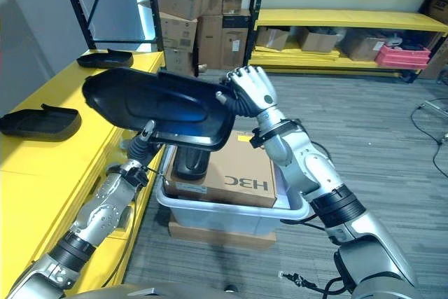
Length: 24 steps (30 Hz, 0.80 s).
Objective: Move parts from the plastic box to the shelf.
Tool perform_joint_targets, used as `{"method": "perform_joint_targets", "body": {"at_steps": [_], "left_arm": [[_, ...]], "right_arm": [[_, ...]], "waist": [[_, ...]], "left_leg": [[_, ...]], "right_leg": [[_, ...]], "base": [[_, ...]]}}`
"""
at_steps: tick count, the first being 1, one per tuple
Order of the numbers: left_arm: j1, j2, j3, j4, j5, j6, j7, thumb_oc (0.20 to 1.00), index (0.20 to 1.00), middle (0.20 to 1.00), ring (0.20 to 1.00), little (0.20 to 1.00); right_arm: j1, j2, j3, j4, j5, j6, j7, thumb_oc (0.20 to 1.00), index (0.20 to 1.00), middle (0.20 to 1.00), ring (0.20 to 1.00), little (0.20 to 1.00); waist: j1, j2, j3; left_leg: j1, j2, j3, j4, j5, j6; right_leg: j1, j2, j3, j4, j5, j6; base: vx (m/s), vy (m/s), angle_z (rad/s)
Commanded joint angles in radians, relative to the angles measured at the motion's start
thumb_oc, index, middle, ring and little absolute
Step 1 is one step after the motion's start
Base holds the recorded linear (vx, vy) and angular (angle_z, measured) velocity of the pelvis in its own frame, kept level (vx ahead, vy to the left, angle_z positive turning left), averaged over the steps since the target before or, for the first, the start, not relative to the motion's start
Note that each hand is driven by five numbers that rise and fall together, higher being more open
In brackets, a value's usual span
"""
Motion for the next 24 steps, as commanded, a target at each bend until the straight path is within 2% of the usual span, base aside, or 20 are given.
{"method": "perform_joint_targets", "body": {"at_steps": [1, 4, 5, 6, 12, 15, 21, 24], "left_arm": [[-0.177, 0.008, -0.054, -0.032, 0.025, -0.09, 0.006, 1.0, 1.0, 1.0, 1.0, 1.0], [-0.208, -0.003, -0.048, -0.037, 0.034, -0.116, 0.035, 1.0, 1.0, 1.0, 1.0, 1.0], [-0.209, -0.006, -0.046, -0.039, 0.037, -0.123, 0.038, 0.231, 0.231, 0.231, 0.231, 0.231], [-0.209, -0.006, -0.046, -0.039, 0.037, -0.123, 0.038, 0.2, 0.2, 0.2, 0.2, 0.2], [-0.204, -0.006, -0.017, -0.045, 0.097, -0.168, 0.091, 0.2, 0.2, 0.2, 0.2, 0.2], [-0.193, 0.018, 0.002, -0.042, 0.235, -0.195, 0.151, 0.2, 0.2, 0.2, 0.2, 0.2], [-0.188, 0.066, 0.04, -0.034, 0.477, -0.232, 0.266, 0.2, 0.2, 0.2, 0.2, 0.2], [-0.195, 0.104, 0.059, -0.037, 0.624, -0.236, 0.322, 0.2, 0.2, 0.2, 0.2, 0.2]], "right_arm": [[-0.146, -0.001, 0.05, -0.062, 0.02, -0.046, 0.024, 0.2, 0.2, 0.2, 0.2, 0.2], [-0.138, 0.031, 0.101, -0.101, 0.037, -0.071, 0.046, 0.2, 0.2, 0.2, 0.2, 0.2], [-0.134, 0.029, 0.115, -0.106, 0.04, -0.08, 0.051, 0.2, 0.2, 0.2, 0.2, 0.2], [-0.134, 0.029, 0.115, -0.105, 0.04, -0.08, 0.051, 0.2, 0.2, 0.2, 0.2, 0.2], [-0.096, 0.061, 0.215, -0.167, 0.135, -0.142, 0.094, 0.2, 0.2, 0.2, 0.2, 0.2], [-0.094, 0.065, 0.271, -0.201, 0.19, -0.174, 0.102, 0.2, 0.2, 0.2, 0.2, 0.2], [-0.096, 0.071, 0.297, -0.244, 0.274, -0.221, 0.084, 0.2, 0.2, 0.2, 0.2, 0.2], [-0.097, 0.04, 0.312, -0.273, 0.246, -0.238, 0.065, 0.2, 0.2, 0.2, 0.2, 0.2]], "waist": [[0.027, -0.024, 0.018], [0.033, -0.031, 0.023], [0.033, -0.031, 0.024], [0.032, -0.031, 0.024], [0.043, -0.034, 0.035], [0.044, -0.033, 0.042], [0.042, -0.034, 0.043], [0.037, -0.036, 0.041]], "left_leg": [[0.038, 0.011, -0.04, 0.005, -0.11, 0.007], [0.032, 0.012, -0.048, 0.004, -0.104, 0.003], [0.031, 0.013, -0.049, 0.004, -0.103, 0.002], [0.031, 0.013, -0.05, 0.004, -0.103, 0.002], [0.024, 0.015, -0.058, 0.006, -0.099, -0.003], [0.026, 0.017, -0.062, 0.008, -0.098, -0.005], [0.026, 0.021, -0.056, 0.009, -0.095, -0.009], [0.025, 0.02, -0.053, 0.008, -0.096, -0.01]], "right_leg": [[0.082, -0.049, -0.079, 0.019, -0.14, 0.071], [0.082, -0.05, -0.088, 0.02, -0.14, 0.069], [0.082, -0.05, -0.09, 0.02, -0.14, 0.069], [0.082, -0.049, -0.09, 0.02, -0.14, 0.069], [0.082, -0.049, -0.1, 0.026, -0.143, 0.068], [0.085, -0.049, -0.1, 0.025, -0.146, 0.065], [0.085, -0.045, -0.099, 0.019, -0.147, 0.065], [0.083, -0.045, -0.097, 0.019, -0.146, 0.067]], "base": [[-0.02, -0.02, 0.13], [-0.02, -0.024, 0.08], [-0.01, -0.017, 0.16], [-0.02, -0.027, 0.16], [-0.01, -0.018, 0.05], [0.0, 0.0, 0.0], [0.0, -0.006, 0.01], [0.0, 0.0, 0.0]]}}
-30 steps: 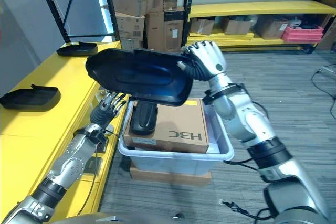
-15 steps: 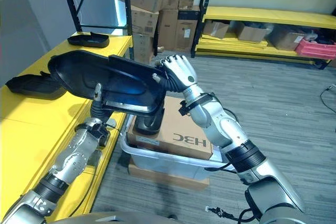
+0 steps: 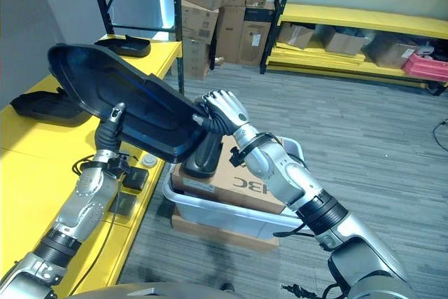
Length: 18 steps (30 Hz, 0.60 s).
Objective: Move parts from the plastic box to the shelf.
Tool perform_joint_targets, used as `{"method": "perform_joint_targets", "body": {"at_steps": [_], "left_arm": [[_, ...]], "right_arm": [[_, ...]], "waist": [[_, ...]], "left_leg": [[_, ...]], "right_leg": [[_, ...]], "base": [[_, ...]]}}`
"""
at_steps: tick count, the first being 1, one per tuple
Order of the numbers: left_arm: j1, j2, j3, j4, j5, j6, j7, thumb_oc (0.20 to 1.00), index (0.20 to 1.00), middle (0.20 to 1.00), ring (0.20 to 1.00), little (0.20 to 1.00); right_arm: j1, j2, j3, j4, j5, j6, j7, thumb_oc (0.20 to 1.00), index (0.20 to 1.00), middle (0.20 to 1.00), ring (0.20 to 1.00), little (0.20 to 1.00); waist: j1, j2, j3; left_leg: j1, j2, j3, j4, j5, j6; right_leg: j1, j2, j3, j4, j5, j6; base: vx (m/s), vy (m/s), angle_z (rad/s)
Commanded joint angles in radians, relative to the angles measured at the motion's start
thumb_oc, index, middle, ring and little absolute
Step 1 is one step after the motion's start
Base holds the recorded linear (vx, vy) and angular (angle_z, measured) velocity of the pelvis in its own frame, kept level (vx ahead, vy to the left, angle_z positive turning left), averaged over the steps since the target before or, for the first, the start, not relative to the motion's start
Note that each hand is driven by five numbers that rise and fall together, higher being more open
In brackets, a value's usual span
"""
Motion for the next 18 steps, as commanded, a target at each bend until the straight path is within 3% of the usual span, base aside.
{"method": "perform_joint_targets", "body": {"at_steps": [1, 2, 5, 6, 12, 15, 18], "left_arm": [[-0.197, 0.031, -0.032, -0.021, 0.266, -0.081, 0.069, 0.2, 0.2, 0.2, 0.2, 0.2], [-0.199, 0.041, -0.022, -0.021, 0.3, -0.076, 0.091, 0.2, 0.2, 0.2, 0.2, 0.2], [-0.203, 0.065, 0.01, -0.03, 0.387, -0.062, 0.145, 0.2, 0.2, 0.2, 0.2, 0.2], [-0.201, 0.087, 0.043, -0.034, 0.453, -0.046, 0.183, 0.2, 0.2, 0.2, 0.2, 0.2], [-0.155, 0.139, 0.154, -0.091, 0.553, -0.027, 0.215, 0.2, 0.2, 0.2, 0.2, 0.2], [-0.149, 0.192, 0.221, -0.141, 0.64, -0.025, 0.187, 0.2, 0.2, 0.2, 0.2, 0.2], [-0.162, 0.218, 0.249, -0.171, 0.685, -0.025, 0.171, 0.2, 0.2, 0.2, 0.2, 0.2]], "right_arm": [[-0.102, 0.006, 0.151, -0.261, 0.015, -0.233, -0.016, 0.586, 0.586, 0.586, 0.586, 0.586], [-0.097, -0.004, 0.151, -0.272, 0.002, -0.238, -0.026, 1.0, 1.0, 1.0, 1.0, 1.0], [-0.069, -0.015, 0.125, -0.276, 0.004, -0.24, -0.047, 1.0, 1.0, 1.0, 1.0, 1.0], [-0.01, -0.003, 0.073, -0.262, 0.066, -0.242, -0.043, 1.0, 1.0, 1.0, 1.0, 1.0], [0.297, 0.036, -0.126, -0.129, 0.22, -0.236, 0.001, 1.0, 1.0, 1.0, 1.0, 1.0], [0.479, -0.011, -0.194, 0.068, 0.192, -0.207, 0.085, 1.0, 1.0, 1.0, 1.0, 1.0], [0.529, 0.038, -0.198, 0.302, 0.189, -0.168, 0.125, 1.0, 1.0, 1.0, 1.0, 1.0]], "waist": [[0.006, -0.019, 0.001], [0.003, -0.019, 0.0], [-0.004, -0.019, -0.001], [-0.011, -0.018, 0.0], [-0.031, -0.016, 0.004], [-0.035, -0.028, 0.004], [-0.024, -0.031, 0.009]], "left_leg": [[0.037, 0.018, -0.019, 0.002, -0.106, -0.002], [0.038, 0.018, -0.018, 0.001, -0.107, -0.002], [0.039, 0.017, -0.014, -0.001, -0.107, 0.0], [0.039, 0.013, -0.011, -0.001, -0.108, 0.003], [0.039, -0.005, 0.0, -0.005, -0.116, 0.016], [0.035, -0.02, -0.003, -0.006, -0.126, 0.022], [0.034, -0.036, -0.019, -0.006, -0.14, 0.032]], "right_leg": [[0.071, -0.045, -0.055, 0.018, -0.135, 0.063], [0.071, -0.045, -0.054, 0.017, -0.134, 0.064], [0.068, -0.048, -0.052, 0.017, -0.13, 0.068], [0.063, -0.051, -0.047, 0.017, -0.126, 0.071], [0.043, -0.071, -0.032, 0.025, -0.111, 0.085], [0.037, -0.089, -0.036, 0.034, -0.106, 0.094], [0.024, -0.108, -0.039, 0.067, -0.112, 0.101]], "base": [[0.0, 0.0, 0.0], [0.0, 0.0, 0.0], [0.0, 0.011, -0.02], [-0.01, 0.046, -0.08], [-0.02, 0.056, -0.06], [-0.01, 0.06, -0.17], [0.0, 0.045, -0.04]]}}
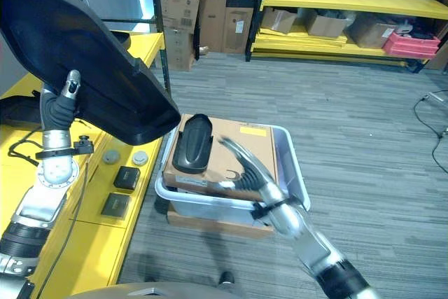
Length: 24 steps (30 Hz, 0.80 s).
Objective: Move parts from the plastic box to the shelf.
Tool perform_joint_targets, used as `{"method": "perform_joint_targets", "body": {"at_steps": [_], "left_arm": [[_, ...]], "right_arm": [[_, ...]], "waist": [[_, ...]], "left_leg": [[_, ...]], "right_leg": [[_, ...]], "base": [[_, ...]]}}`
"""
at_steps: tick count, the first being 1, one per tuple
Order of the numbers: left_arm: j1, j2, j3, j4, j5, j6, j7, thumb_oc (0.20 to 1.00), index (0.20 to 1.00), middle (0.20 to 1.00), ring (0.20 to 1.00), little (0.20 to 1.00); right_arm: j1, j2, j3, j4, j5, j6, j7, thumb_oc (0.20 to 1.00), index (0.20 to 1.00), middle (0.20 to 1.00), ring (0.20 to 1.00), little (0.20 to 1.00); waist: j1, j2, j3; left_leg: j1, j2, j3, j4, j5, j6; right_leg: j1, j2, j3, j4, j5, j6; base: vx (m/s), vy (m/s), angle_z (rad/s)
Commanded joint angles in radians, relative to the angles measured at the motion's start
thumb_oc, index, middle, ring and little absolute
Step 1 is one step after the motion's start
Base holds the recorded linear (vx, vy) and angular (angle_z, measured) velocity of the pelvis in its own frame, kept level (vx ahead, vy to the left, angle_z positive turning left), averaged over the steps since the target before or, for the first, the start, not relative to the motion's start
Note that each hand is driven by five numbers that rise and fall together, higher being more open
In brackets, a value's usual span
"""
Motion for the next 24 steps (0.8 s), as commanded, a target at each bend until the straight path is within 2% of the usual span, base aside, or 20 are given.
{"method": "perform_joint_targets", "body": {"at_steps": [1, 3, 4, 5, 7, 8, 9, 11, 13, 15, 16, 17, 19, 22, 24], "left_arm": [[-0.138, 0.046, 0.021, -0.029, 0.062, -0.049, -0.011, 0.2, 0.2, 0.2, 0.2, 0.2], [-0.133, 0.055, 0.029, -0.058, 0.052, -0.06, -0.028, 0.2, 0.2, 0.2, 0.2, 0.2], [-0.134, 0.049, 0.018, -0.065, 0.026, -0.076, -0.038, 0.2, 0.2, 0.2, 0.2, 0.2], [-0.145, 0.042, 0.001, -0.07, 0.005, -0.086, -0.041, 0.2, 0.2, 0.2, 0.2, 0.2], [-0.17, 0.012, -0.047, -0.072, -0.057, -0.128, -0.071, 0.2, 0.2, 0.2, 0.2, 0.2], [-0.184, 0.001, -0.071, -0.064, -0.074, -0.136, -0.084, 0.2, 0.2, 0.2, 0.2, 0.2], [-0.184, -0.007, -0.092, -0.065, -0.076, -0.138, -0.095, 0.2, 0.2, 0.2, 0.2, 0.2], [-0.152, -0.013, -0.095, -0.082, -0.102, -0.151, -0.13, 0.2, 0.2, 0.2, 0.2, 0.2], [-0.064, -0.016, -0.059, -0.111, -0.146, -0.154, -0.167, 0.2, 0.2, 0.2, 0.2, 0.2], [-0.03, -0.02, -0.046, -0.12, -0.161, -0.15, -0.188, 0.2, 0.2, 0.2, 0.2, 0.2], [-0.011, -0.023, -0.043, -0.12, -0.166, -0.146, -0.196, 0.2, 0.2, 0.2, 0.2, 0.2], [0.007, -0.027, -0.04, -0.124, -0.164, -0.14, -0.206, 0.2, 0.2, 0.2, 0.2, 0.2], [0.04, -0.025, -0.029, -0.124, -0.152, -0.138, -0.216, 0.2, 0.2, 0.2, 0.2, 0.2], [0.104, -0.018, -0.001, -0.136, -0.151, -0.14, -0.241, 0.2, 0.2, 0.2, 0.2, 0.2], [0.133, -0.009, 0.02, -0.149, -0.154, -0.143, -0.251, 0.2, 0.2, 0.2, 0.2, 0.2]], "right_arm": [[-0.047, 0.042, 0.045, 0.117, 0.019, 0.02, 0.051, 1.0, 1.0, 1.0, 1.0, 1.0], [-0.046, 0.109, 0.045, 0.275, 0.044, 0.045, 0.061, 1.0, 1.0, 1.0, 1.0, 1.0], [-0.047, 0.146, 0.039, 0.366, 0.056, 0.067, 0.057, 1.0, 1.0, 1.0, 1.0, 1.0], [-0.06, 0.176, 0.041, 0.431, 0.05, 0.076, 0.046, 1.0, 1.0, 1.0, 1.0, 1.0], [-0.069, 0.226, 0.055, 0.564, 0.021, 0.104, 0.031, 1.0, 1.0, 1.0, 1.0, 1.0], [-0.072, 0.253, 0.064, 0.624, 0.014, 0.117, 0.026, 1.0, 1.0, 1.0, 1.0, 1.0], [-0.064, 0.284, 0.058, 0.683, 0.037, 0.127, 0.029, 1.0, 1.0, 1.0, 1.0, 1.0], [-0.058, 0.337, 0.033, 0.8, 0.086, 0.146, 0.029, 1.0, 1.0, 1.0, 1.0, 1.0], [-0.07, 0.412, -0.01, 0.955, 0.175, 0.163, 0.029, 1.0, 1.0, 1.0, 1.0, 1.0], [-0.078, 0.427, -0.028, 1.007, 0.208, 0.174, 0.039, 1.0, 1.0, 1.0, 1.0, 1.0], [-0.087, 0.428, -0.047, 1.038, 0.226, 0.182, 0.039, 1.0, 1.0, 1.0, 1.0, 1.0], [-0.099, 0.424, -0.065, 1.061, 0.235, 0.189, 0.034, 1.0, 1.0, 1.0, 1.0, 1.0], [-0.11, 0.42, -0.078, 1.094, 0.245, 0.2, 0.035, 1.0, 1.0, 1.0, 1.0, 1.0], [-0.112, 0.424, -0.09, 1.096, 0.275, 0.199, 0.056, 1.0, 1.0, 1.0, 1.0, 1.0], [-0.113, 0.43, -0.08, 1.084, 0.28, 0.195, 0.068, 1.0, 1.0, 1.0, 1.0, 1.0]], "waist": [[0.023, -0.015, -0.019], [0.037, -0.019, -0.005], [0.047, -0.012, 0.009], [0.04, -0.013, 0.02], [0.016, -0.012, 0.037], [0.014, -0.009, 0.041], [0.018, -0.01, 0.045], [0.03, -0.014, 0.039], [0.047, -0.011, 0.041], [0.058, -0.001, 0.051], [0.068, 0.008, 0.073], [0.068, 0.017, 0.089], [0.07, 0.021, 0.101], [0.074, 0.013, 0.083], [0.08, 0.003, 0.066]], "left_leg": [[0.022, -0.03, -0.057, -0.003, -0.128, 0.035], [0.009, -0.04, -0.083, -0.003, -0.117, 0.042], [0.002, -0.039, -0.115, -0.003, -0.114, 0.043], [-0.017, -0.044, -0.152, -0.001, -0.102, 0.048], [-0.056, -0.048, -0.231, 0.007, -0.082, 0.05], [-0.074, -0.038, -0.261, 0.008, -0.069, 0.04], [-0.084, -0.031, -0.28, 0.011, -0.059, 0.028], [-0.101, -0.008, -0.304, 0.011, -0.052, 0.004], [-0.129, 0.044, -0.326, 0.05, -0.032, -0.033], [-0.134, 0.055, -0.332, 0.069, -0.03, -0.044], [-0.162, 0.062, -0.333, 0.093, -0.003, -0.053], [-0.196, 0.061, -0.314, 0.11, 0.024, -0.05], [-0.223, 0.058, -0.243, 0.134, 0.023, -0.033], [-0.216, 0.031, -0.128, 0.2, -0.05, -0.007], [-0.193, 0.004, -0.075, 0.245, -0.105, 0.004]], "right_leg": [[0.029, -0.105, -0.073, 0.086, -0.117, 0.092], [0.004, -0.123, -0.067, 0.143, -0.131, 0.088], [-0.007, -0.123, -0.042, 0.177, -0.146, 0.092], [-0.029, -0.119, 0.015, 0.218, -0.155, 0.093], [-0.075, -0.06, 0.223, 0.276, -0.19, 0.104], [-0.092, -0.027, 0.305, 0.289, -0.218, 0.097], [-0.086, -0.015, 0.319, 0.273, -0.232, 0.079], [-0.051, -0.017, 0.253, 0.217, -0.24, 0.057], [0.021, 0.033, 0.191, 0.127, -0.242, 0.026], [0.045, 0.055, 0.173, 0.108, -0.249, 0.012], [0.055, 0.065, 0.151, 0.106, -0.256, 0.005], [0.053, 0.069, 0.122, 0.108, -0.263, -0.001], [0.04, 0.063, 0.079, 0.114, -0.263, -0.011], [0.024, 0.04, 0.008, 0.108, -0.248, -0.019], [0.018, 0.03, -0.034, 0.091, -0.238, -0.025]], "base": [[-0.03, 0.046, -0.01], [-0.05, 0.01, 0.07], [-0.08, -0.031, 0.21], [-0.09, -0.07, 0.24], [-0.09, -0.128, 0.95], [-0.04, -0.208, 1.95], [0.0, -0.256, 1.97], [0.03, -0.364, 0.48], [0.05, -0.5, 0.69], [0.02, -0.288, 0.5], [-0.09, -0.237, 0.01], [-0.16, -0.176, 0.24], [-0.15, -0.122, 1.01], [-0.11, -0.092, 0.9], [-0.07, -0.087, 0.79]]}}
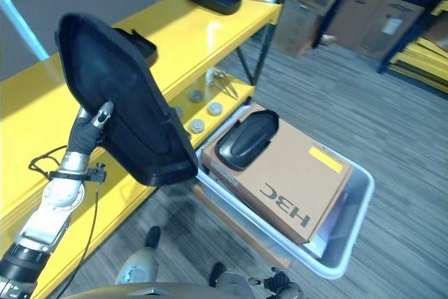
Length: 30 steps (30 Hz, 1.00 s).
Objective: Move parts from the plastic box to the shelf.
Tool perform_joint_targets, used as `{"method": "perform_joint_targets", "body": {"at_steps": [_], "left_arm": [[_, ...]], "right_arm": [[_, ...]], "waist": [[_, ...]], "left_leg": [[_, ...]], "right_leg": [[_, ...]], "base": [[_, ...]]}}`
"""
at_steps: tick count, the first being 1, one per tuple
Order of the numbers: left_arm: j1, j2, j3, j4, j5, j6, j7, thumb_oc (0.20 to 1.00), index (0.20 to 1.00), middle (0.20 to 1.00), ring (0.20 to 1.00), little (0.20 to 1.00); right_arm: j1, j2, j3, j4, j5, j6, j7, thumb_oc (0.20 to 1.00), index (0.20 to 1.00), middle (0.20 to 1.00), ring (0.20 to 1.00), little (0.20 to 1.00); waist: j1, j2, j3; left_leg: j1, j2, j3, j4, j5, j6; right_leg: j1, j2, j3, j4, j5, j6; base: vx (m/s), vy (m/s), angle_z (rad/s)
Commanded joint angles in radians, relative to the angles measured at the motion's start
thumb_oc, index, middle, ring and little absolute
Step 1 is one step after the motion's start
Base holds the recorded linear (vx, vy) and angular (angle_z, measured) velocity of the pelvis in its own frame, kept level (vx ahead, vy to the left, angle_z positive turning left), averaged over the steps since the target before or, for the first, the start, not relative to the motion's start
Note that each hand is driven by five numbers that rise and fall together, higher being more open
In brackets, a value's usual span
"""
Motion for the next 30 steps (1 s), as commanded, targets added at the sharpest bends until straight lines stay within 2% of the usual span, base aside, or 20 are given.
{"method": "perform_joint_targets", "body": {"at_steps": [1, 3, 5, 8, 9, 11, 14, 15, 16, 17, 18, 19, 20, 21, 22, 23, 25, 27, 29, 30], "left_arm": [[-0.055, 0.017, 0.135, -0.108, -0.026, -0.069, -0.013, 0.2, 0.2, 0.2, 0.2, 0.2], [-0.038, 0.024, 0.147, -0.12, -0.021, -0.069, -0.026, 0.2, 0.2, 0.2, 0.2, 0.2], [-0.031, 0.037, 0.156, -0.133, -0.014, -0.072, -0.042, 0.2, 0.2, 0.2, 0.2, 0.2], [-0.038, 0.036, 0.155, -0.148, -0.021, -0.072, -0.045, 0.2, 0.2, 0.2, 0.2, 0.2], [-0.034, 0.032, 0.155, -0.156, -0.03, -0.071, -0.049, 0.2, 0.2, 0.2, 0.2, 0.2], [-0.012, 0.03, 0.161, -0.162, -0.029, -0.064, -0.052, 0.2, 0.2, 0.2, 0.2, 0.2], [-0.006, 0.037, 0.157, -0.153, -0.015, -0.046, -0.054, 0.2, 0.2, 0.2, 0.2, 0.2], [0.0, 0.038, 0.16, -0.152, -0.012, -0.039, -0.053, 0.2, 0.2, 0.2, 0.2, 0.2], [0.001, 0.044, 0.164, -0.151, 0.01, -0.027, -0.054, 0.2, 0.2, 0.2, 0.2, 0.2], [0.002, 0.043, 0.164, -0.152, 0.011, -0.026, -0.054, 0.2, 0.2, 0.2, 0.2, 0.2], [0.007, 0.044, 0.166, -0.15, 0.011, -0.022, -0.046, 0.2, 0.2, 0.2, 0.2, 0.2], [0.004, 0.046, 0.161, -0.148, 0.015, -0.019, -0.048, 0.2, 0.2, 0.2, 0.2, 0.2], [0.003, 0.045, 0.162, -0.147, 0.016, -0.019, -0.047, 0.2, 0.2, 0.2, 0.2, 0.2], [-0.011, 0.066, 0.152, -0.133, 0.031, -0.018, -0.051, 0.2, 0.2, 0.2, 0.2, 0.2], [-0.024, 0.077, 0.142, -0.123, 0.037, -0.02, -0.05, 0.2, 0.2, 0.2, 0.2, 0.2], [-0.029, 0.081, 0.141, -0.122, 0.037, -0.025, -0.048, 0.2, 0.2, 0.2, 0.2, 0.2], [-0.026, 0.084, 0.147, -0.117, 0.024, -0.033, -0.051, 0.2, 0.2, 0.2, 0.2, 0.2], [-0.043, 0.086, 0.142, -0.099, 0.008, -0.041, -0.044, 0.2, 0.2, 0.2, 0.2, 0.2], [-0.062, 0.073, 0.125, -0.086, -0.024, -0.05, -0.059, 0.2, 0.2, 0.2, 0.2, 0.2], [-0.053, 0.07, 0.134, -0.089, -0.037, -0.052, -0.066, 0.2, 0.2, 0.2, 0.2, 0.2]], "right_arm": [[-0.02, 0.029, 0.023, -0.034, 0.043, -0.01, 0.035, 1.0, 1.0, 1.0, 1.0, 1.0], [-0.018, 0.034, 0.026, -0.039, 0.047, -0.014, 0.048, 1.0, 1.0, 1.0, 1.0, 1.0], [-0.017, 0.037, 0.015, -0.034, 0.054, -0.014, 0.051, 1.0, 1.0, 1.0, 1.0, 1.0], [-0.022, 0.042, -0.009, -0.016, 0.078, -0.008, 0.045, 1.0, 1.0, 1.0, 1.0, 1.0], [-0.023, 0.043, -0.011, -0.011, 0.078, -0.004, 0.044, 1.0, 1.0, 1.0, 1.0, 1.0], [-0.02, 0.054, -0.011, -0.02, 0.076, -0.003, 0.047, 1.0, 1.0, 1.0, 1.0, 1.0], [-0.031, 0.065, -0.004, -0.034, 0.057, -0.005, 0.04, 1.0, 1.0, 1.0, 1.0, 1.0], [-0.03, 0.066, -0.002, -0.045, 0.046, -0.005, 0.037, 1.0, 1.0, 1.0, 1.0, 1.0], [-0.03, 0.064, 0.01, -0.064, 0.003, -0.004, 0.029, 1.0, 1.0, 1.0, 1.0, 1.0], [-0.029, 0.064, 0.01, -0.065, 0.001, -0.004, 0.028, 1.0, 1.0, 1.0, 1.0, 1.0], [-0.033, 0.062, 0.015, -0.073, -0.022, 0.005, 0.021, 1.0, 1.0, 1.0, 1.0, 1.0], [-0.036, 0.061, 0.019, -0.079, -0.037, 0.006, 0.02, 1.0, 1.0, 1.0, 1.0, 1.0], [-0.037, 0.061, 0.018, -0.08, -0.039, 0.006, 0.02, 1.0, 1.0, 1.0, 1.0, 1.0], [-0.044, 0.062, 0.014, -0.084, -0.049, 0.01, 0.016, 1.0, 1.0, 1.0, 1.0, 1.0], [-0.049, 0.065, 0.016, -0.085, -0.049, 0.008, 0.011, 1.0, 1.0, 1.0, 1.0, 1.0], [-0.052, 0.066, 0.021, -0.085, -0.052, 0.008, 0.01, 1.0, 1.0, 1.0, 1.0, 1.0], [-0.052, 0.071, 0.036, -0.081, -0.064, 0.012, 0.01, 1.0, 1.0, 1.0, 1.0, 1.0], [-0.046, 0.072, 0.043, -0.082, -0.071, 0.013, 0.01, 1.0, 1.0, 1.0, 1.0, 1.0], [-0.033, 0.07, 0.027, -0.071, -0.05, 0.014, 0.011, 1.0, 1.0, 1.0, 1.0, 1.0], [-0.025, 0.072, 0.019, -0.07, -0.032, 0.012, 0.016, 1.0, 1.0, 1.0, 1.0, 1.0]], "waist": [[-0.018, -0.055, -0.038], [-0.018, -0.058, -0.05], [-0.026, -0.056, -0.066], [-0.034, -0.055, -0.075], [-0.029, -0.047, -0.081], [-0.029, -0.035, -0.098], [-0.016, -0.032, -0.102], [-0.015, -0.029, -0.103], [-0.022, -0.016, -0.101], [-0.025, -0.016, -0.1], [-0.033, -0.011, -0.091], [-0.041, -0.005, -0.08], [-0.042, -0.006, -0.078], [-0.066, 0.003, -0.065], [-0.071, 0.004, -0.061], [-0.073, 0.003, -0.062], [-0.071, -0.001, -0.058], [-0.093, -0.008, -0.056], [-0.119, -0.023, -0.053], [-0.122, -0.029, -0.06]], "left_leg": [[0.093, -0.064, 0.086, 0.195, -0.463, -0.001], [0.114, -0.087, 0.13, 0.218, -0.505, 0.007], [0.145, -0.084, 0.202, 0.238, -0.56, 0.013], [0.139, -0.092, 0.304, 0.266, -0.574, 0.019], [0.15, -0.098, 0.32, 0.229, -0.579, 0.022], [0.197, -0.116, 0.295, 0.12, -0.562, 0.025], [0.211, -0.128, 0.245, 0.053, -0.522, 0.028], [0.22, -0.133, 0.238, 0.031, -0.516, 0.037], [0.258, -0.149, 0.215, -0.019, -0.509, 0.067], [0.262, -0.153, 0.213, -0.025, -0.507, 0.072], [0.286, -0.171, 0.198, -0.046, -0.507, 0.093], [0.297, -0.176, 0.183, -0.054, -0.507, 0.104], [0.299, -0.182, 0.182, -0.057, -0.506, 0.109], [0.309, -0.177, 0.158, -0.07, -0.507, 0.125], [0.289, -0.168, 0.157, -0.071, -0.484, 0.12], [0.284, -0.162, 0.147, -0.075, -0.484, 0.108], [0.27, -0.15, 0.125, -0.075, -0.481, 0.082], [0.271, -0.14, 0.091, -0.075, -0.489, 0.067], [0.28, -0.141, 0.053, -0.075, -0.496, 0.065], [0.283, -0.141, 0.048, -0.075, -0.503, 0.064]], "right_leg": [[0.056, -0.062, -0.042, -0.149, 0.006, 0.095], [0.067, -0.068, -0.099, -0.176, 0.018, 0.095], [0.089, -0.065, -0.156, -0.204, 0.016, 0.104], [0.098, -0.081, -0.252, -0.216, 0.031, 0.106], [0.098, -0.081, -0.279, -0.21, 0.032, 0.106], [0.109, -0.084, -0.309, -0.194, 0.034, 0.114], [0.111, -0.118, -0.338, -0.127, 0.03, 0.126], [0.109, -0.128, -0.343, -0.094, 0.027, 0.129], [0.071, -0.174, -0.341, 0.038, 0.038, 0.154], [0.067, -0.184, -0.34, 0.054, 0.035, 0.161], [0.04, -0.234, -0.33, 0.145, 0.098, 0.199], [0.013, -0.259, -0.309, 0.211, 0.135, 0.221], [0.008, -0.269, -0.305, 0.225, 0.134, 0.228], [-0.067, -0.287, -0.206, 0.336, 0.14, 0.247], [-0.101, -0.267, -0.169, 0.309, 0.127, 0.206], [-0.117, -0.243, -0.119, 0.26, 0.112, 0.2], [-0.123, -0.208, -0.064, 0.103, 0.091, 0.194], [-0.146, -0.174, 0.031, -0.04, 0.129, 0.205], [-0.143, -0.131, 0.163, -0.113, 0.156, 0.206], [-0.127, -0.123, 0.177, -0.149, 0.167, 0.203]], "base": [[-0.04, -0.071, 0.68], [-0.04, -0.045, 0.98], [0.01, -0.032, 1.24], [-0.04, 0.035, 1.43], [0.0, 0.106, 0.97], [0.05, 0.149, 1.21], [0.05, 0.167, 0.55], [0.1, 0.29, 0.32], [0.09, 0.245, 0.29], [0.12, 0.306, 0.35], [0.05, 0.197, 0.31], [0.05, 0.198, 0.46], [-0.01, 0.135, 0.57], [-0.1, 0.069, 0.47], [-0.08, 0.008, 0.34], [-0.05, -0.104, 0.28], [0.08, -0.19, 0.23], [0.18, -0.19, 0.03], [0.23, -0.161, 0.61], [0.25, -0.185, 0.99]]}}
